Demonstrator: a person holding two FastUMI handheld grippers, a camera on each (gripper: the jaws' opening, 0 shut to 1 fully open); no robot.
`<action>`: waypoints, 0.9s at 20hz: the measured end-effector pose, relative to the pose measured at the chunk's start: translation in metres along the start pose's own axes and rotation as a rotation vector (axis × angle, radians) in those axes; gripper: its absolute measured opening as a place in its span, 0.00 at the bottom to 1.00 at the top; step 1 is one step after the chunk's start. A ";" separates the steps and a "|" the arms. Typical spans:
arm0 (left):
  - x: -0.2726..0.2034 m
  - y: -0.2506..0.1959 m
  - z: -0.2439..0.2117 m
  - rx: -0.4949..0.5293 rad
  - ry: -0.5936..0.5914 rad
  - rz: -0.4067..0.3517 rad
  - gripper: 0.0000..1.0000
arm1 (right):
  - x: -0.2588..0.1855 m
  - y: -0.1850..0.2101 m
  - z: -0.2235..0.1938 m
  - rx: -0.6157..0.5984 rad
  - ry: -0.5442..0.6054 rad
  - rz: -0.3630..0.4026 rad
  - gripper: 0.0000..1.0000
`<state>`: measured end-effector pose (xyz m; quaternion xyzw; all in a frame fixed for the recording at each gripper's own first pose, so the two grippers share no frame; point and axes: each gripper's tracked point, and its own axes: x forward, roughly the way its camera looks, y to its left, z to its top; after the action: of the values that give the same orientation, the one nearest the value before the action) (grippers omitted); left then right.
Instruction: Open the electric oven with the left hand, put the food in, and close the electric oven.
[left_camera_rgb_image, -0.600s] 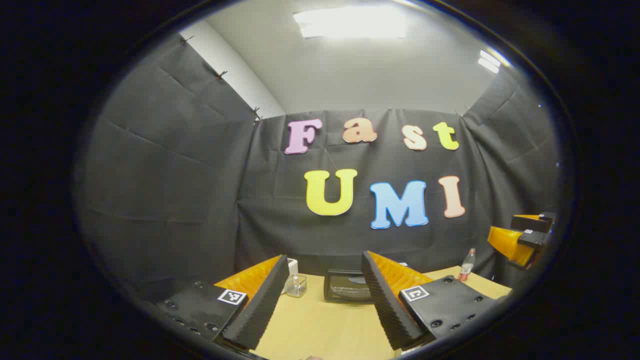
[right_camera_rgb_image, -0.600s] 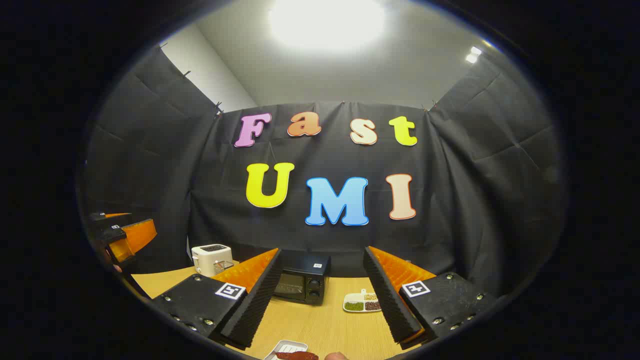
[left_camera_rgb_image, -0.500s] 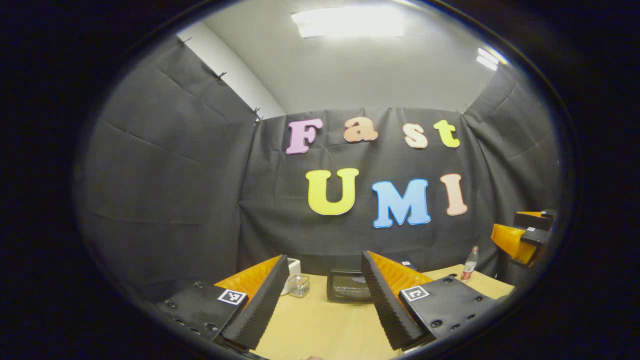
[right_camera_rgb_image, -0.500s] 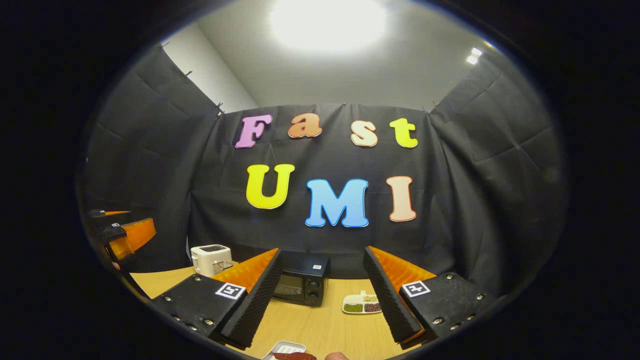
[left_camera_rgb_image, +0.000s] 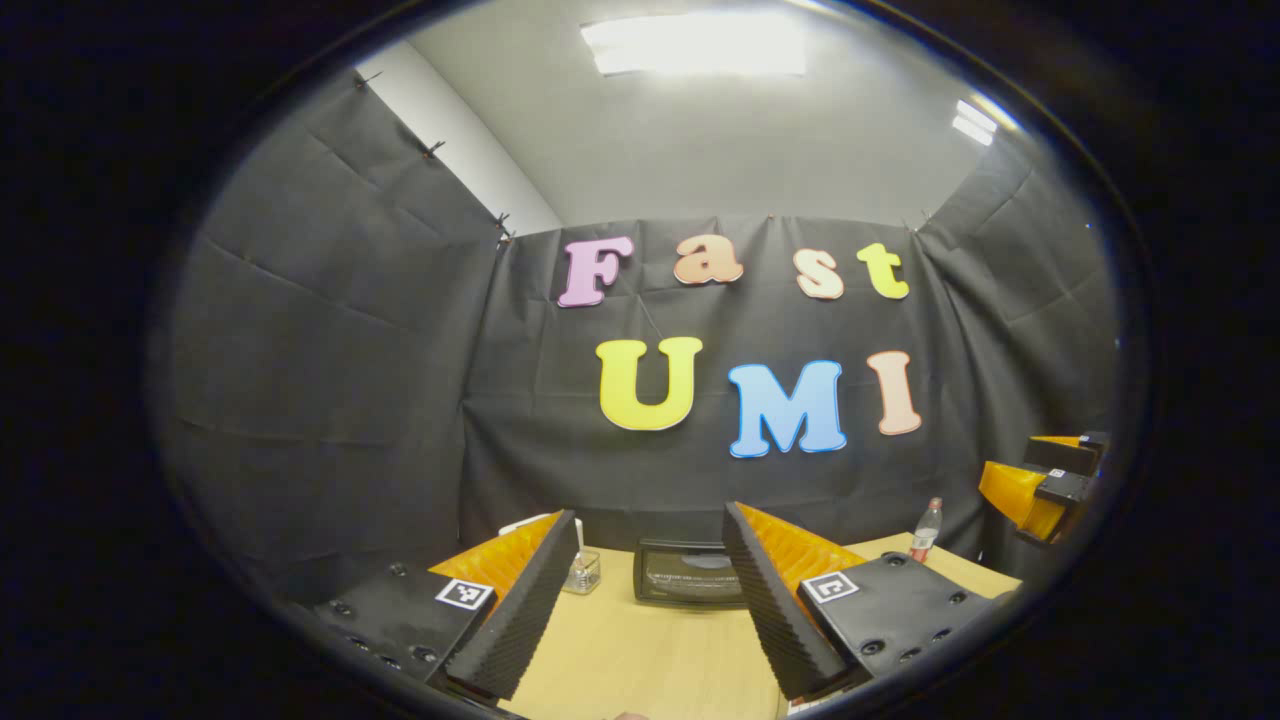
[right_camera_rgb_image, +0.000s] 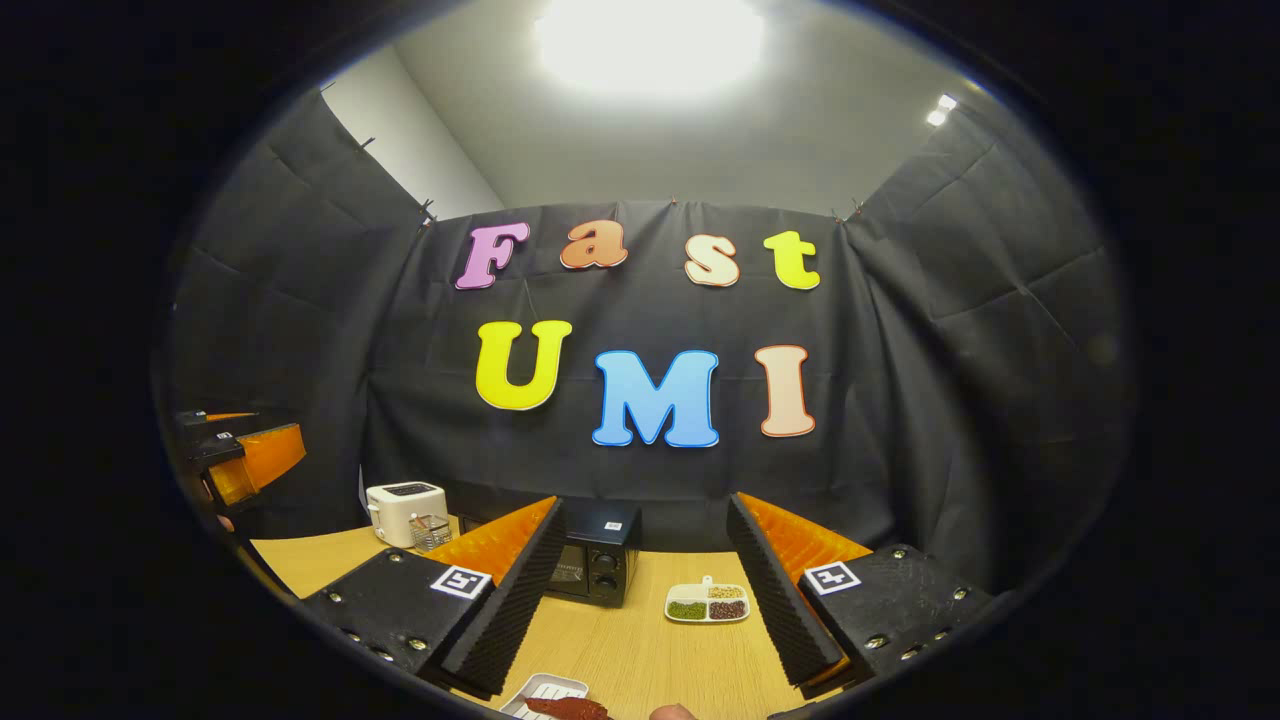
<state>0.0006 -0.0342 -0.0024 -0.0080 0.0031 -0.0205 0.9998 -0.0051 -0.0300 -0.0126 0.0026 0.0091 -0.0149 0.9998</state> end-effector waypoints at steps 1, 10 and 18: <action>0.001 -0.005 -0.003 -0.006 0.007 -0.006 0.91 | -0.001 -0.001 0.000 0.008 -0.004 0.008 0.98; 0.035 -0.030 -0.014 -0.006 0.019 0.010 0.99 | 0.000 -0.026 -0.011 0.008 -0.001 0.037 0.98; 0.109 -0.039 -0.026 -0.029 0.002 -0.068 0.96 | 0.017 -0.034 -0.012 0.024 0.007 -0.043 0.93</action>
<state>0.1081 -0.0781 -0.0279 -0.0227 0.0043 -0.0542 0.9983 0.0104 -0.0644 -0.0251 0.0144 0.0124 -0.0363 0.9992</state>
